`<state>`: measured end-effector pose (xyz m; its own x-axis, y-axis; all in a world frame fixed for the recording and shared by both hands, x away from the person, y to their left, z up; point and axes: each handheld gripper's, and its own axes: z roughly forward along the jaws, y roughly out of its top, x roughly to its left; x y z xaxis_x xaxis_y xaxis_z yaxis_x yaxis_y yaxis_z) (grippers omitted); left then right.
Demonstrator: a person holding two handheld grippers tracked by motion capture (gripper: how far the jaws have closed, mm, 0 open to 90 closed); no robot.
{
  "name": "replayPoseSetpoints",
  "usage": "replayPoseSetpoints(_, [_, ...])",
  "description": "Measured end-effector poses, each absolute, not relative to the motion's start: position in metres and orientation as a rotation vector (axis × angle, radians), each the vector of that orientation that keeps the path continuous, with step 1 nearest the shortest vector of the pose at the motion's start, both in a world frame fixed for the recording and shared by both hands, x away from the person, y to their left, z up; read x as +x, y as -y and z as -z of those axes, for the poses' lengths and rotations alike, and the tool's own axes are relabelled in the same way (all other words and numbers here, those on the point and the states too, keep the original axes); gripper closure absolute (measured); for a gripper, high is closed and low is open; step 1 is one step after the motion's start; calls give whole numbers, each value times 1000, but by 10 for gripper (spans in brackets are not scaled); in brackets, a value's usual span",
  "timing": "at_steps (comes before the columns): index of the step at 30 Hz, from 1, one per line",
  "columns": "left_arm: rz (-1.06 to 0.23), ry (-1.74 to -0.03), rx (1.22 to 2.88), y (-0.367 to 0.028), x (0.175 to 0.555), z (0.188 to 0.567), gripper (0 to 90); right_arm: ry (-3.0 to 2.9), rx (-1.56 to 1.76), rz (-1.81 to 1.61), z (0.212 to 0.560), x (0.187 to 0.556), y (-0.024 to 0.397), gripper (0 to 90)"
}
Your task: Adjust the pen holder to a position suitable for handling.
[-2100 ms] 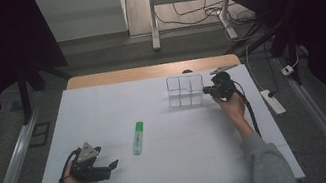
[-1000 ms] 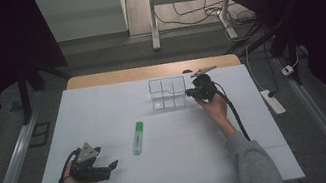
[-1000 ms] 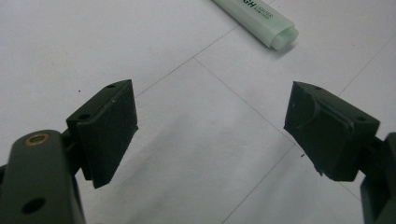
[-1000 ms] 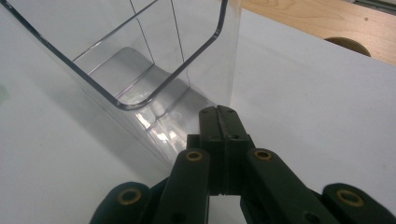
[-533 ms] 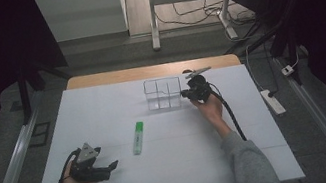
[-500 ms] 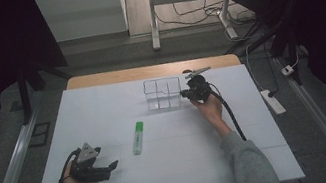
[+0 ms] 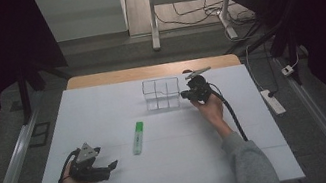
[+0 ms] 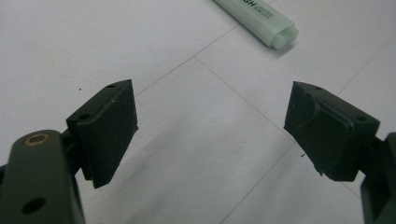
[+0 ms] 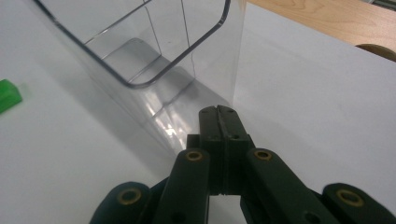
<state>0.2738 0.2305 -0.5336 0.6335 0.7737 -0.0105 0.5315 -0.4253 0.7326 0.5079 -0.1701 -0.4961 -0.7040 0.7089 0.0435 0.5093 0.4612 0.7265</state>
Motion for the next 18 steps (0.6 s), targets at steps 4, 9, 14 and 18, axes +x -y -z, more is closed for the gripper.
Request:
replayPoseSetpoints(4, [-428, -1013, 2129, -231, 273, 534, 169, -2426, 1033, -1089, 491, 495, 180, 891])
replayPoseSetpoints(9, [-427, -1011, 2131, -231, 274, 534, 169, -2415, 1035, -1096, 487, 478, 196, 891])
replayPoseSetpoints(14, [-427, -1016, 2132, -231, 274, 534, 169, -2411, 1035, -1103, 484, 460, 209, 891])
replayPoseSetpoints(18, [-429, -1017, 2136, -231, 274, 535, 170, -2408, 1021, -1108, 482, 442, 222, 882])
